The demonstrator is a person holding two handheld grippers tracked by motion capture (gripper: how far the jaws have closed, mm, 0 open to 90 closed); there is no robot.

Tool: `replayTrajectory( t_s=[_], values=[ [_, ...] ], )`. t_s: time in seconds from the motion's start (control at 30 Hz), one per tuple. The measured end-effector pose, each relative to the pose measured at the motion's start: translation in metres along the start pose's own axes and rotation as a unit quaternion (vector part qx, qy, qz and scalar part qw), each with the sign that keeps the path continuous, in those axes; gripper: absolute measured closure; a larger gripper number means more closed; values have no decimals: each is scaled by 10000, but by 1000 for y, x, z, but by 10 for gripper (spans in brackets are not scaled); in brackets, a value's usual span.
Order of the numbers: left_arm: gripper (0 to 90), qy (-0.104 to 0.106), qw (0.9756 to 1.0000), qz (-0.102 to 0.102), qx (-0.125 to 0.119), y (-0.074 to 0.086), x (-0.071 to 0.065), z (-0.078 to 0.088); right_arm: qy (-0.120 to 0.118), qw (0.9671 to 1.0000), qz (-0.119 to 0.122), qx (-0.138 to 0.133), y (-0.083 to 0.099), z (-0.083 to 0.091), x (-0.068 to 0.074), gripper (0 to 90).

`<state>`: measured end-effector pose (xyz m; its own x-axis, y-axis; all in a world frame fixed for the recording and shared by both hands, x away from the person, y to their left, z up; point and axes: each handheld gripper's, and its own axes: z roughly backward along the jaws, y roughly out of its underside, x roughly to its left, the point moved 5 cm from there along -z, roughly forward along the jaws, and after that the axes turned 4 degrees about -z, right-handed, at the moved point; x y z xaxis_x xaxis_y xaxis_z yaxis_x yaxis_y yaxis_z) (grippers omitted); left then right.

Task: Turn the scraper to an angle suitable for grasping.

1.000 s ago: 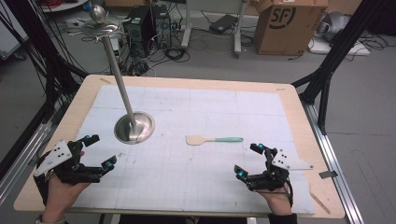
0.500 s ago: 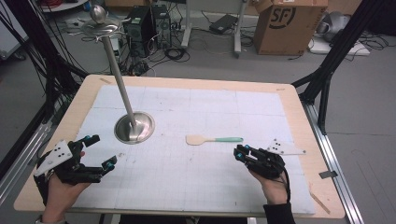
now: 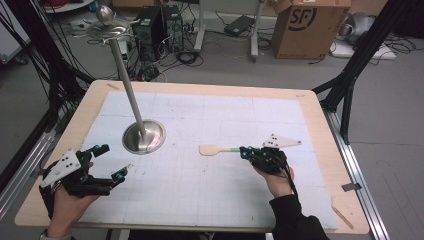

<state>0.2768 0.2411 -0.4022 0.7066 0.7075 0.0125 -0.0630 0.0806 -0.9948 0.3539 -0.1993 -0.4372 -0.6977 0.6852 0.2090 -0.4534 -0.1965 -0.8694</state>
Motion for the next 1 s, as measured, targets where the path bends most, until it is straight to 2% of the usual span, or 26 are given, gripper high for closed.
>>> replayTrajectory(
  t_s=[0.07, 0.1, 0.27, 0.43, 0.7, 0.93, 1.0],
  values=[
    [17, 11, 10000, -3, 9, 0, 0, 0, 24, 9999, -34, 145, -3, -14, -5, 898],
    [17, 15, 10000, -8, 20, 0, 0, 0, 24, 9999, -34, 145, -3, -14, -5, 898],
    [17, 23, 10000, 2, 27, 1, 0, -1, 205, 9987, 42, 465, -4, -37, -9, 897],
    [17, 29, 10000, 14, 43, 2, -1, -2, 198, 9970, -21, 752, -4, -61, -9, 897],
    [17, 59, 10000, 5, 75, 3, -2, -3, 385, 9952, -178, 885, -3, -82, -16, 898],
    [17, 67, 9999, 3, 96, 4, -1, -3, 438, 9932, -162, 1066, -2, -96, -15, 898],
    [17, 74, 9999, 12, 100, 4, -1, -4, 414, 9935, -177, 1046, -2, -96, -16, 898]
  ],
)
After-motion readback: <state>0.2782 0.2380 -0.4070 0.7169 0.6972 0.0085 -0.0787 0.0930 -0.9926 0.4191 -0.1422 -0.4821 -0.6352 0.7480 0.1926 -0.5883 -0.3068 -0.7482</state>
